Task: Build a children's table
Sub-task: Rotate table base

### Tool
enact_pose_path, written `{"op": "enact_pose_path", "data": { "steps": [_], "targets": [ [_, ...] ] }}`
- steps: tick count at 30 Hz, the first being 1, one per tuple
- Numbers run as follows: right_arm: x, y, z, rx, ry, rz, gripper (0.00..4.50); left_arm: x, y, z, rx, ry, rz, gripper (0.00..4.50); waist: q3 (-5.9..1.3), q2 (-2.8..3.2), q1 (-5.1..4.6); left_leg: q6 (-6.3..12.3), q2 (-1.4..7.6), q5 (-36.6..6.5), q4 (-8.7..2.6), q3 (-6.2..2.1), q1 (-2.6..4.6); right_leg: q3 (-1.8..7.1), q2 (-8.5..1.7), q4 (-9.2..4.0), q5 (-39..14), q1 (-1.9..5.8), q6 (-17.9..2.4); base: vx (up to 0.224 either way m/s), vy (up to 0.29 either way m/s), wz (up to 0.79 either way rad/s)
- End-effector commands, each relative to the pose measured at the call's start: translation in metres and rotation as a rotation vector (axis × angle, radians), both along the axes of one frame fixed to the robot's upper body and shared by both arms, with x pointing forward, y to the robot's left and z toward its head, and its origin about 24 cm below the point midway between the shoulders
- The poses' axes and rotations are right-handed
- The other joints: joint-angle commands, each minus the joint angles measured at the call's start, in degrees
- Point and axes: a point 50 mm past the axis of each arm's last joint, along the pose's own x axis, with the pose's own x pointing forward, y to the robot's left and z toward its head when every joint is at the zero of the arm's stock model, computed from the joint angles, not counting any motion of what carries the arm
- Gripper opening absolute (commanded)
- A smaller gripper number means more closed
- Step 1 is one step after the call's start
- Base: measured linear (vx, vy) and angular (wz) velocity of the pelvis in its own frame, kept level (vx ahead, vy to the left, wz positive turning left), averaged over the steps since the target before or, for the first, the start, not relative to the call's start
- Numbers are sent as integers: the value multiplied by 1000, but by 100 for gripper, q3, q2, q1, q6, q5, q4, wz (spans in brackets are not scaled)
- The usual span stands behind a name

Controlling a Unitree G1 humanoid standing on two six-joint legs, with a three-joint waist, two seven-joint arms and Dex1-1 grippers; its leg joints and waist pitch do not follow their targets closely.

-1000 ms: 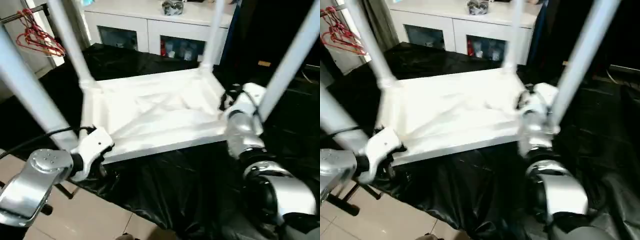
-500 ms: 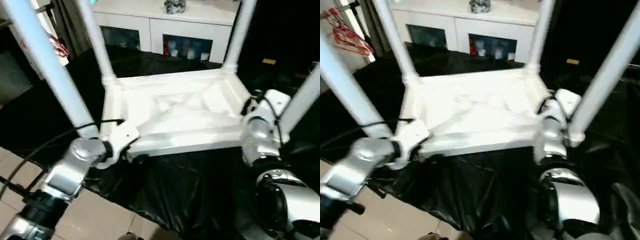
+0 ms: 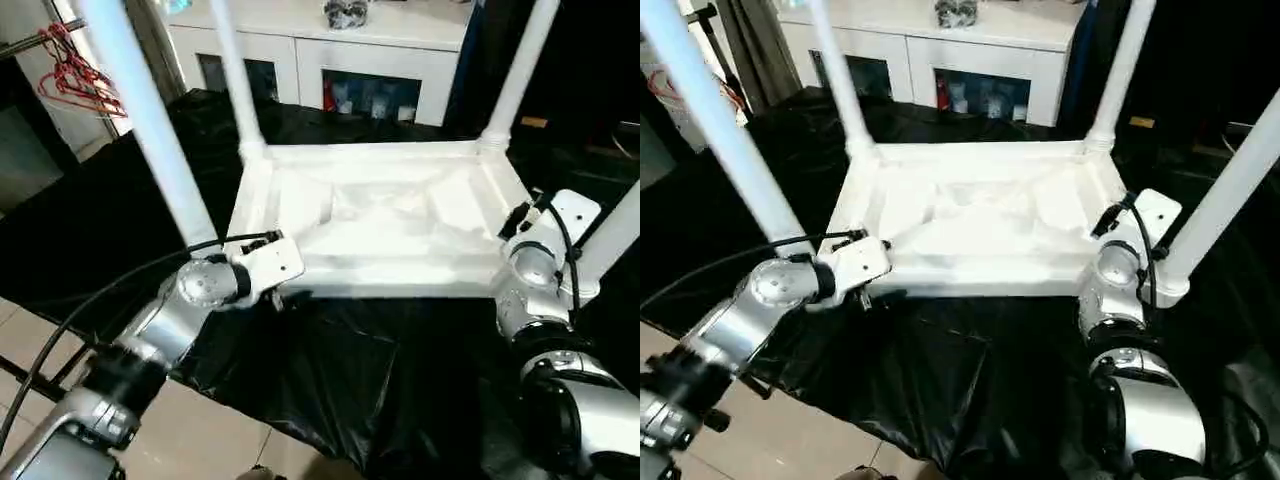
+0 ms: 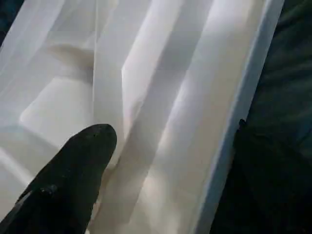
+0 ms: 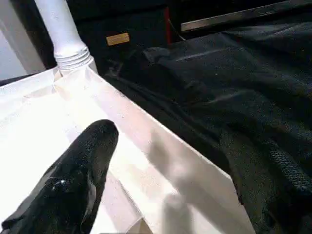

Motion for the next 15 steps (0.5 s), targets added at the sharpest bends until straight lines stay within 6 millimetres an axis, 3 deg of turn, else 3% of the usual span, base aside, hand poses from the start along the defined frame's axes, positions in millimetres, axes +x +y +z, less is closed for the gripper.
{"op": "enact_pose_path", "data": {
  "steps": [1,8,11,13,15],
  "targets": [
    [-2,-1,-3,1,15,-23,377,7,-2,1,33,-57,10,448,-457,-26,-36,10,116,-1091,-364,-41,83,199,-313,-350,-731,297,-1048,0,0,0],
    [-4,1,-5,-6,18,-30,377,16,-15,10,-55,-152,18,448,-469,-29,-26,106,123,-983,-351,-42,72,193,-325,-334,-486,306,-1167,0,0,0],
    [-6,-5,-4,-13,23,-51,377,6,-23,13,-241,-109,-1,448,-466,-22,-13,98,137,-1053,-350,-31,87,196,-336,-333,-565,294,-1224,0,0,0],
    [-7,-7,-4,-3,13,-50,377,-6,-23,16,-438,-56,-4,448,-464,-67,-16,128,141,-1051,-353,-26,64,195,-342,-334,-551,303,-1250,0,0,0],
    [-6,-1,-3,11,-14,-9,377,-17,-17,18,-528,-31,-8,448,-467,-42,7,174,144,-1047,-343,-14,74,196,-341,-324,-536,282,-1251,0,0,0]
  ]
}}
